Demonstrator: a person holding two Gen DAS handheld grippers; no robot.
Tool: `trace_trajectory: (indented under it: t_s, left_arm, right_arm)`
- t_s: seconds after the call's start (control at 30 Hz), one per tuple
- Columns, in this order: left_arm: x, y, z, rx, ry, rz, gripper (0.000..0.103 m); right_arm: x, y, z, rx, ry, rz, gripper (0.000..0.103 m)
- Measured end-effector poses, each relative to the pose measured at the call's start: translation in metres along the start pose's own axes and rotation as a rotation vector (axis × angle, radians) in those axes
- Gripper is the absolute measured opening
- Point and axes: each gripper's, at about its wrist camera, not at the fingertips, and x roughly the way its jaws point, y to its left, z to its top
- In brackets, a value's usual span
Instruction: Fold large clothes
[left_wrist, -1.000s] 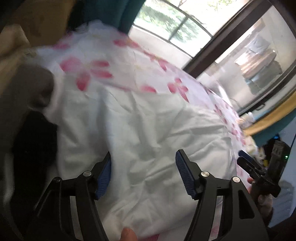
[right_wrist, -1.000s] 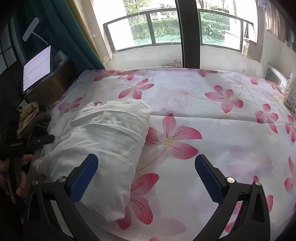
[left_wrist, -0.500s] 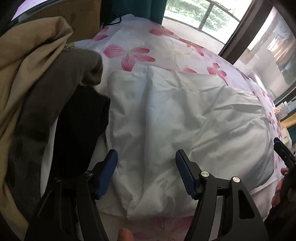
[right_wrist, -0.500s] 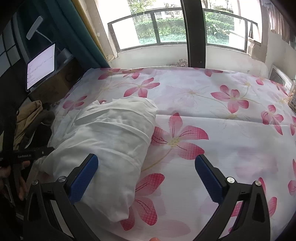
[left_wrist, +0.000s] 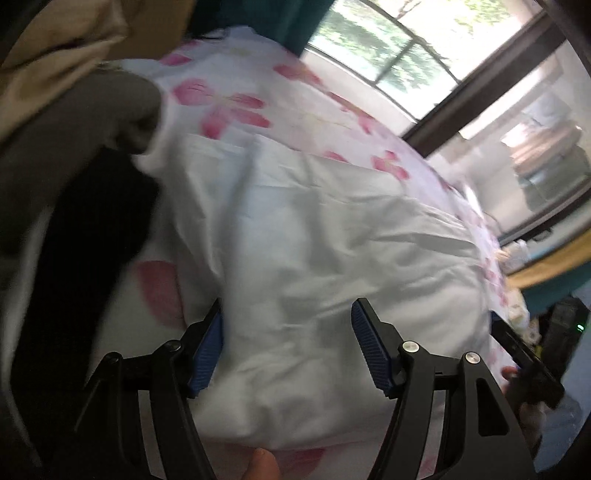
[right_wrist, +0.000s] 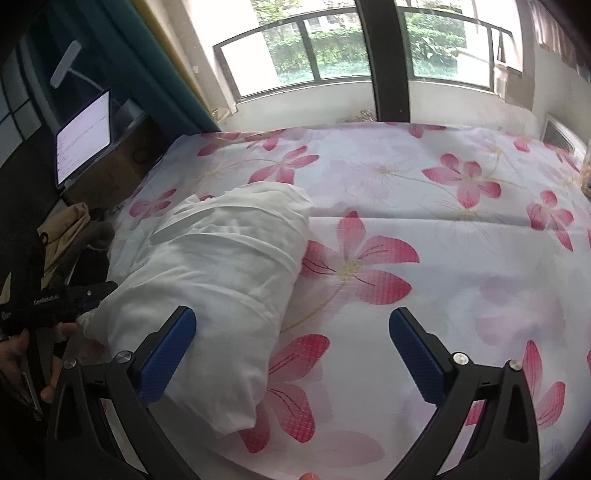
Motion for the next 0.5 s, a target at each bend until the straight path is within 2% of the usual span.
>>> trace_trajectory:
  t_s: [0.13, 0.2, 0.27, 0.37, 0.5]
  left_arm:
    - [0.002, 0.000, 0.000, -0.009, -0.001, -0.087, 0.069]
    - [0.006, -0.003, 0.001, 0.004, 0.004, -0.112, 0.069]
    - [0.008, -0.009, 0.003, 0.032, 0.013, -0.127, 0.075]
    - [0.016, -0.020, 0.009, 0.074, 0.024, -0.172, 0.076]
    - [0.018, -0.019, 0.015, 0.072, 0.021, -0.232, 0.076]
  right_arm:
    - [0.000, -0.005, 0.001, 0.021, -0.003, -0.010, 0.102]
    - [0.002, -0.005, 0.002, 0.023, -0.001, -0.008, 0.102]
    - [0.005, -0.004, 0.003, 0.026, 0.005, -0.001, 0.102]
    - [0.010, -0.002, 0.007, 0.029, 0.007, 0.010, 0.102]
    - [0.018, 0.001, 0.016, 0.038, 0.009, 0.024, 0.102]
